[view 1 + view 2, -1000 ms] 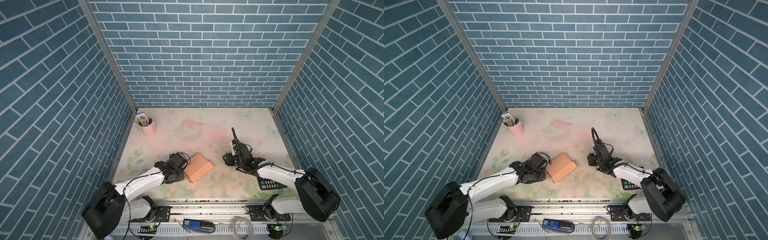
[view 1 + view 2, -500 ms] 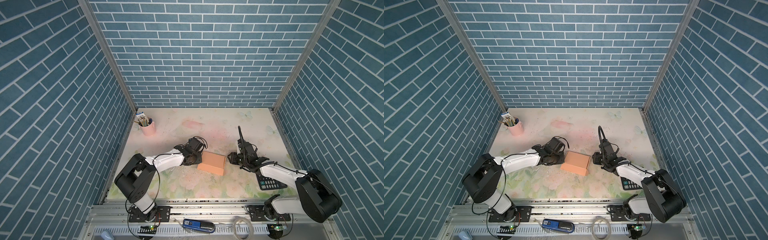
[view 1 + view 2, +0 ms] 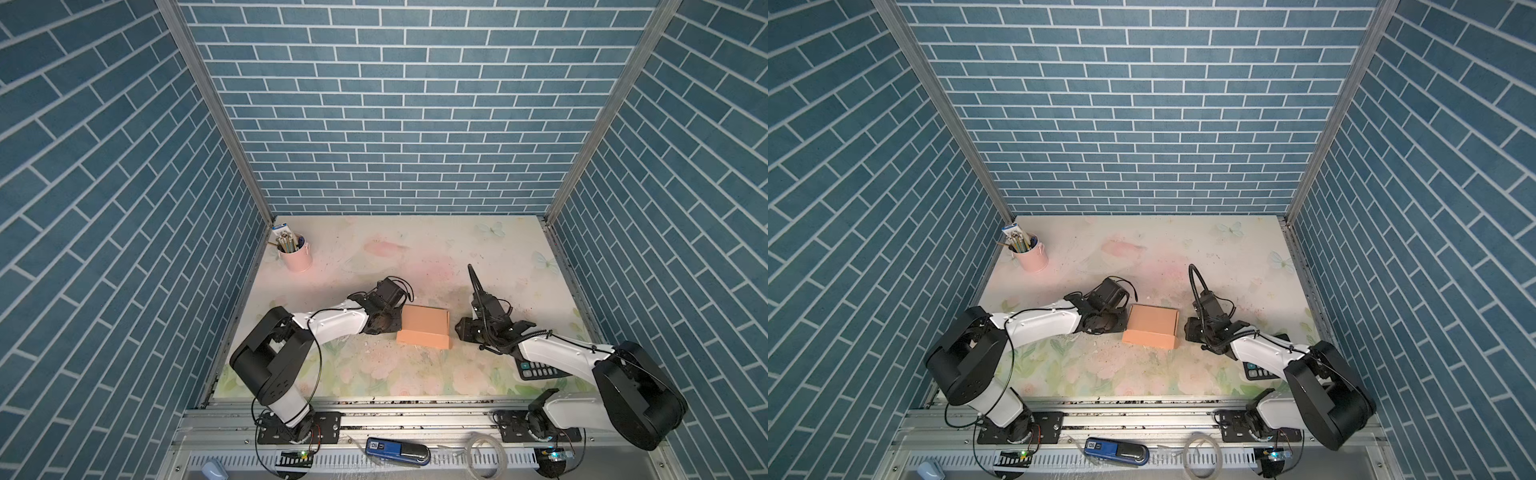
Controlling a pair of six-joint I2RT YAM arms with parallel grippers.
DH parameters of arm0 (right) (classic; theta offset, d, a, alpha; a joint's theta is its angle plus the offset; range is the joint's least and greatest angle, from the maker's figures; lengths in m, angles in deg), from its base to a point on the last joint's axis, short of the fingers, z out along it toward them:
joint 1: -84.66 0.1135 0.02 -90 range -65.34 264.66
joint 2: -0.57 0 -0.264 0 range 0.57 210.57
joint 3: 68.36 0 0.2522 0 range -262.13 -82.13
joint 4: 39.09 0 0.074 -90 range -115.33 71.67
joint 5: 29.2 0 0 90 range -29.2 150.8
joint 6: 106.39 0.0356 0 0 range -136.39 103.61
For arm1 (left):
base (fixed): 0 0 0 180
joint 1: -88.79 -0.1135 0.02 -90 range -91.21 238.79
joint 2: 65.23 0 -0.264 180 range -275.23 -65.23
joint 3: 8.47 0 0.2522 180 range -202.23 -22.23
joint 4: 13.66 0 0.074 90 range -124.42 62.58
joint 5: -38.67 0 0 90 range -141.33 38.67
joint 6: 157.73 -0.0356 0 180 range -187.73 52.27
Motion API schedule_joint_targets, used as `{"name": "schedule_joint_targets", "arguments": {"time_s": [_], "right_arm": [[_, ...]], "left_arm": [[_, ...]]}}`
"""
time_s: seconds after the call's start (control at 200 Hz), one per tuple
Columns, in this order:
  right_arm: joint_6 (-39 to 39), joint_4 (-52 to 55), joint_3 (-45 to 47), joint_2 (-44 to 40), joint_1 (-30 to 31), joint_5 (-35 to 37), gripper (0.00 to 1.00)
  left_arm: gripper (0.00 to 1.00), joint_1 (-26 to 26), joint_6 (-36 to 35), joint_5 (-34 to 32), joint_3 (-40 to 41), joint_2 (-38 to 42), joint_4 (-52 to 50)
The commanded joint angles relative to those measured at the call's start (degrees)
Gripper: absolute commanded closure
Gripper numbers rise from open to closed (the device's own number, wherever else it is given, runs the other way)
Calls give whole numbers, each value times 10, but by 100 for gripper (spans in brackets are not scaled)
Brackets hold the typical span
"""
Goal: Assemble paper box
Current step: Move the paper box to the center of the table.
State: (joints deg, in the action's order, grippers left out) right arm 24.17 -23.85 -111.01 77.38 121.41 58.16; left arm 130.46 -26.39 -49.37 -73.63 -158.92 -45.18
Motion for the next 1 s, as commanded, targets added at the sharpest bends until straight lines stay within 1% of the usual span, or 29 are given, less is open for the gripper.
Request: {"name": "schedule_joint_targets", "arguments": {"time_s": [0.0, 0.175, 0.35, 0.575, 0.78, 0.9, 0.995], "right_arm": [[29, 0, -29, 32, 15, 5, 60], [26, -3, -69, 77, 15, 1, 60], [6, 9, -127, 130, 9, 3, 60], [-18, 16, -205, 205, -18, -9, 60], [-40, 28, -287, 273, -51, -20, 60], [-58, 42, -312, 279, -71, -20, 60], [-69, 47, -296, 252, -89, -18, 59]], "left_arm": [[73, 4, -11, 9, -13, -14, 9], [72, 4, -18, 11, -26, -25, 10], [72, -4, -33, 11, -60, -50, 1], [72, -45, -61, 28, -116, -99, -1], [69, -82, -90, 36, -175, -147, -18], [66, -105, -100, 37, -188, -153, -28], [65, -117, -103, 35, -179, -136, -32]]}}
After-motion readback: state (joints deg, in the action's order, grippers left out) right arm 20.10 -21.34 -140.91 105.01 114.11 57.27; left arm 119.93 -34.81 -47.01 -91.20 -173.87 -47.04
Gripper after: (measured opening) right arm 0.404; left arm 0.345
